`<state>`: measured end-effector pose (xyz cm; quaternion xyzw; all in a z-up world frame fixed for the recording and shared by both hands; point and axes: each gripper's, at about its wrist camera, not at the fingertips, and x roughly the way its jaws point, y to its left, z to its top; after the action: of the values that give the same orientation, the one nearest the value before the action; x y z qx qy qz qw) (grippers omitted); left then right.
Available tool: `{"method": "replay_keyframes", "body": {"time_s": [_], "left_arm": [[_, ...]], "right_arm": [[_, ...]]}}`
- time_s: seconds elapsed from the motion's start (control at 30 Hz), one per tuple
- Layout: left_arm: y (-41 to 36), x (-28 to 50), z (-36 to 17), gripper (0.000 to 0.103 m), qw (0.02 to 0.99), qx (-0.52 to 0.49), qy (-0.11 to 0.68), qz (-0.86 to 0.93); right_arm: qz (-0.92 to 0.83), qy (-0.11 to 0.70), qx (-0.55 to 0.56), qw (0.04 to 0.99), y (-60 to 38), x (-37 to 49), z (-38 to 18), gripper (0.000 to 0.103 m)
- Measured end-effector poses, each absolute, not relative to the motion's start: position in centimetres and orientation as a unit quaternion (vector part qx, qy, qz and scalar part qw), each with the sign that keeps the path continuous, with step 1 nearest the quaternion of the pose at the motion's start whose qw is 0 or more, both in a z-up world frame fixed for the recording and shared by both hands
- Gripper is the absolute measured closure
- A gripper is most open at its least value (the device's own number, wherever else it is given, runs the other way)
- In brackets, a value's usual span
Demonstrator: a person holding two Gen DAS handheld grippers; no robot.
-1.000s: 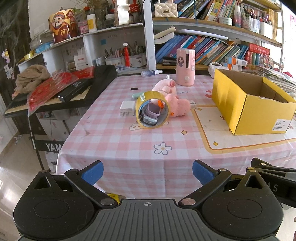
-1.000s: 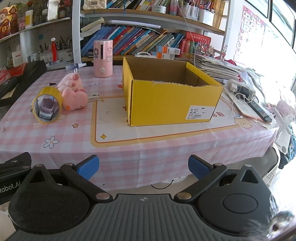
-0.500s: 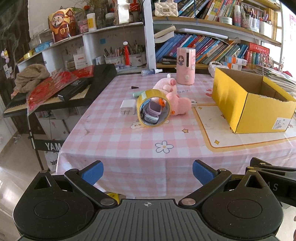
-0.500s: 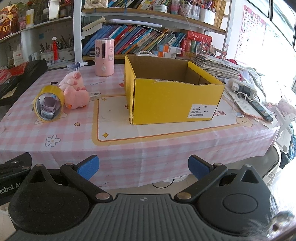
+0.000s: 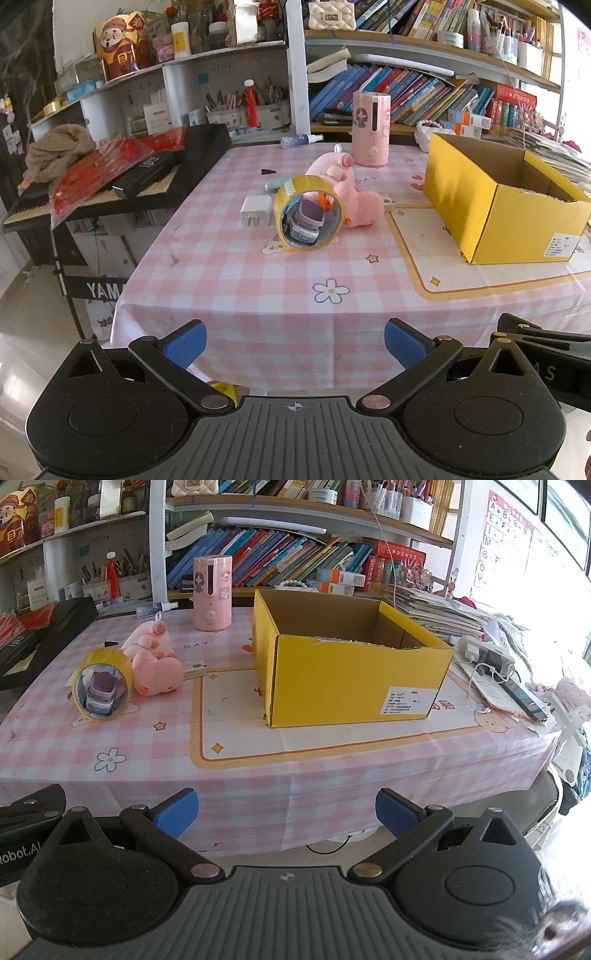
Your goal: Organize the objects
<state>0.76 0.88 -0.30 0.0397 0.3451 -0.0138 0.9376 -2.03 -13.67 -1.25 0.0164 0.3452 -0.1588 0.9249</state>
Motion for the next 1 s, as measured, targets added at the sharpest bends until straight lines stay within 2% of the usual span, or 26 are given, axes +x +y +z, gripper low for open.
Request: {"method": "replay_keyframes", "body": {"time_s": [0.5, 1.0], "left_arm": [[1.9, 0.9, -0.9, 0.000, 0.936, 0.034, 0.349, -0.006], [4.8, 3.8, -2.1, 0.000, 0.923, -0.023, 0.383, 0.029]], "right_arm": [[-0.134, 0.359, 0.010, 0.924, -13.1, -1.5, -1.6, 0.002], [-0.067, 0.373, 0.012, 0.925, -11.6, 2.8, -2.3, 0.004]]}}
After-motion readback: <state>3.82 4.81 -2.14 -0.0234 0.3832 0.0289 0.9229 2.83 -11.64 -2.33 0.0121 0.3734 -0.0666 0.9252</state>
